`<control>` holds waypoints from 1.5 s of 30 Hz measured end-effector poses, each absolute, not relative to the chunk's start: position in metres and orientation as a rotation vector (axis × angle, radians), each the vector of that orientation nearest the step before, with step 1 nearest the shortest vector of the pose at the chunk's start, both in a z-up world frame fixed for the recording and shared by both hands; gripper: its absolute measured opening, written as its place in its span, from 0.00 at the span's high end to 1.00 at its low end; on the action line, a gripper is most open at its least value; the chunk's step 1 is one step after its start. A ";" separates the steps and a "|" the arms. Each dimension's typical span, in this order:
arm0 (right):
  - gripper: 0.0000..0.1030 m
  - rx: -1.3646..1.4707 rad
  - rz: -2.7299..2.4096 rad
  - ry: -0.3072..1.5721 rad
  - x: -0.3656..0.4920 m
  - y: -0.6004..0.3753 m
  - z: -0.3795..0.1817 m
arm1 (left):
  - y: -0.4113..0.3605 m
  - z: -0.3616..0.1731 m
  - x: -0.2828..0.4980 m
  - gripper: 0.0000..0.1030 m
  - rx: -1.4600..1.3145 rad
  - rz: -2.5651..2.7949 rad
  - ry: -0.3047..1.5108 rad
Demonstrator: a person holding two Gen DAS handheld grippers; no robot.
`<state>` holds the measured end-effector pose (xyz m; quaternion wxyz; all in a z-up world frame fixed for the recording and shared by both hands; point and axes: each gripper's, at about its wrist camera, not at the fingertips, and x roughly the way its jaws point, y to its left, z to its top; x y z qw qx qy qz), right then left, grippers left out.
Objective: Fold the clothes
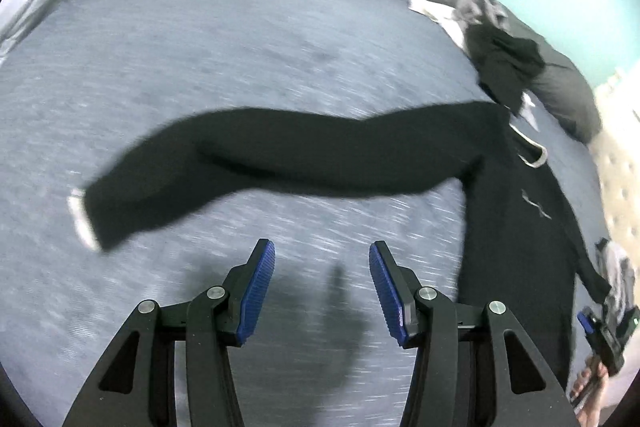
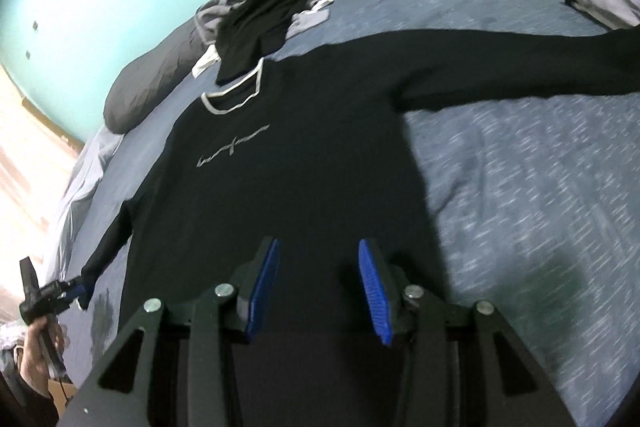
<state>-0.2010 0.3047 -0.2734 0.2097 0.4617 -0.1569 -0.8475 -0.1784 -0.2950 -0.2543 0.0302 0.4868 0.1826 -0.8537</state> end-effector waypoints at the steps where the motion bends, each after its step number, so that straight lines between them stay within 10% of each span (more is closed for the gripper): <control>1: 0.59 1.283 -2.351 -0.431 -0.198 0.300 -0.273 | -0.302 -0.253 -0.178 0.48 1.498 -2.622 0.550; 35: 0.59 1.248 -2.339 -0.362 -0.170 0.268 -0.263 | -0.442 -0.284 -0.175 0.49 1.472 -2.443 0.709; 41: 0.59 1.239 -2.344 -0.366 -0.168 0.268 -0.260 | -0.430 -0.267 -0.173 0.95 1.455 -2.503 0.579; 45: 0.59 1.236 -2.337 -0.365 -0.165 0.266 -0.259 | -0.432 -0.243 -0.168 0.96 1.395 -2.556 0.546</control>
